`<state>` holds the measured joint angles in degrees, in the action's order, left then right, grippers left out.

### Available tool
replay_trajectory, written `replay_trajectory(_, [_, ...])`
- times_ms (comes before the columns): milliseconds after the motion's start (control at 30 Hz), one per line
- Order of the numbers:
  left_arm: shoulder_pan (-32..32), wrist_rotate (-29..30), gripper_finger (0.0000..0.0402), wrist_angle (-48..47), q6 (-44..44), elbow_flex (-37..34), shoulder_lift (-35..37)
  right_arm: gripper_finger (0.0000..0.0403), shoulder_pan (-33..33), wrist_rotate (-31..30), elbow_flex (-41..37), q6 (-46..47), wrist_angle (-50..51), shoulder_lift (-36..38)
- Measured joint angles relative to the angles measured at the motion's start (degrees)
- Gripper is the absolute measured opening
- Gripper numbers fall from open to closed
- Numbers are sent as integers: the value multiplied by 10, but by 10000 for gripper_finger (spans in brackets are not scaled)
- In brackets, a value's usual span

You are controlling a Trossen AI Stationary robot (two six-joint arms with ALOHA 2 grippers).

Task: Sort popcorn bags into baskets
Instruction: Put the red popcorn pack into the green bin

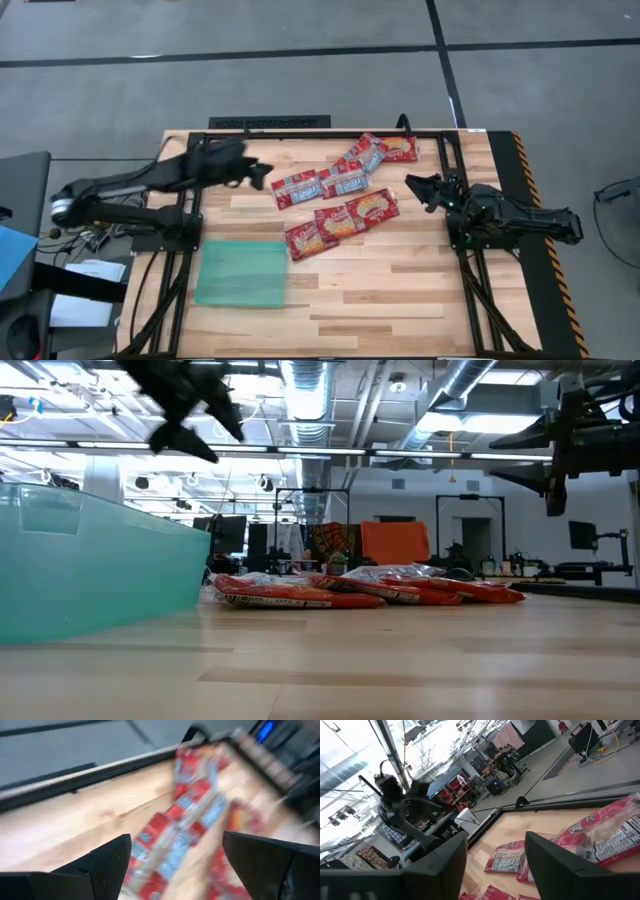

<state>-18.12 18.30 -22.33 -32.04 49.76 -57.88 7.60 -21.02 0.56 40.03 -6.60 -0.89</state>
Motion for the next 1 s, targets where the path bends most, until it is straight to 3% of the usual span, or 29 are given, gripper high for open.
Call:
replay_trajectory(100, [-39, -38, 304, -5, 67, 61, -102, 245, 0, 0, 0, 0, 9, 0])
replay_trajectory(200, [-77, -123, 304, -2, 138, 100, -194, 249, 0, 0, 0, 0, 16, 0])
replay_trajectory(400, [-147, -224, 304, -5, 221, 124, -331, 249, 0, 1, 0, 0, 17, 0])
replay_trajectory(633, [-171, -227, 304, -1, 302, 125, -432, 249, 0, 1, 0, 0, 18, 0])
replay_trajectory(867, [-155, -217, 301, 0, 349, 125, -468, 249, 0, 1, 0, 1, 19, 0])
replay_trajectory(1000, [-152, -211, 249, -7, 356, 121, -471, 249, 0, 0, 0, 0, 20, 0])
